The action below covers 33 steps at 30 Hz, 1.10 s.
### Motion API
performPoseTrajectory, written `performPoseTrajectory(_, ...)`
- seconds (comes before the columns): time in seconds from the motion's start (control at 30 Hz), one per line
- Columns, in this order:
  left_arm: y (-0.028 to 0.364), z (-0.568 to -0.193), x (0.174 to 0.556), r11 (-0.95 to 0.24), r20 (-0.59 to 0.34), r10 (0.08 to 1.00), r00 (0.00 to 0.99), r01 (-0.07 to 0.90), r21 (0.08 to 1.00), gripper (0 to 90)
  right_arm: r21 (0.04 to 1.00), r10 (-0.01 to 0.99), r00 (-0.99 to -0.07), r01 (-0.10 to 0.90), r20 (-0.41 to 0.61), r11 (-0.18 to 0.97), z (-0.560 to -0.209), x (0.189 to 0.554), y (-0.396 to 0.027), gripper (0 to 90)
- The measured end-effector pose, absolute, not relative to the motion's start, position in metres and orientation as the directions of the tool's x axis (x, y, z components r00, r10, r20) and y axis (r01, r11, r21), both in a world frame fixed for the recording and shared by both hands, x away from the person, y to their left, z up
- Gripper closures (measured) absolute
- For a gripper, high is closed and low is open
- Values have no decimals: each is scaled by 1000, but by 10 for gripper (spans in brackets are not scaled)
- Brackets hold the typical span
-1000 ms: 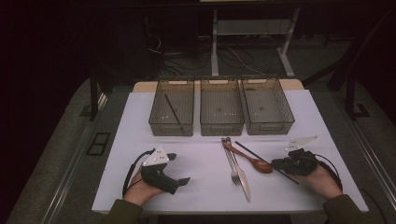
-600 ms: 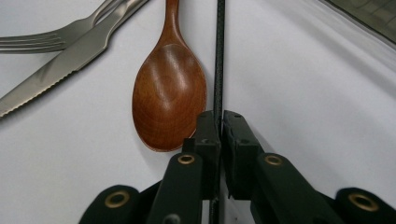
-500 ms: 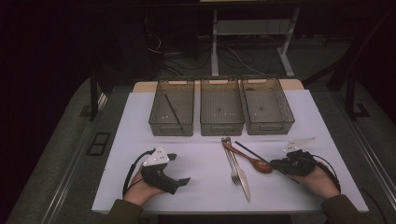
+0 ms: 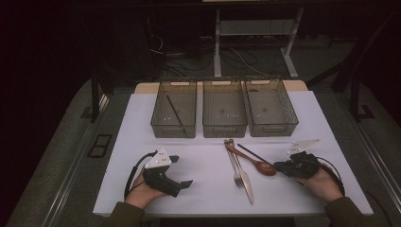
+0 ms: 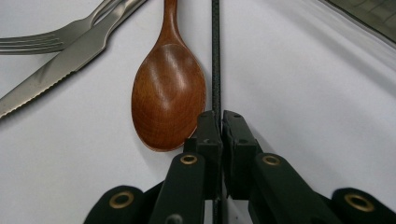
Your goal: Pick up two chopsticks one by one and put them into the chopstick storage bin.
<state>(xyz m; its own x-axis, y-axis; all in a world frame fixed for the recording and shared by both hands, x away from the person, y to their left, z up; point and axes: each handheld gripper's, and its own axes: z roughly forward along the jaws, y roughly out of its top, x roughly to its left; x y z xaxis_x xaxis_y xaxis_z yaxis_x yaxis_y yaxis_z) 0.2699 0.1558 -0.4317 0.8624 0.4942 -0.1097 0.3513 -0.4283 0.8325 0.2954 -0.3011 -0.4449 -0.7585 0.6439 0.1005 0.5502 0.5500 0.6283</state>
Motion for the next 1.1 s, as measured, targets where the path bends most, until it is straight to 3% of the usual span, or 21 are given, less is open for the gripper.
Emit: performPoseTrajectory(1.1, 155, -432, 271, -430, -113, 493, 863, 354, 830, 1, 737, 652, -742, 525, 152, 426, -418, 293, -323, 853)
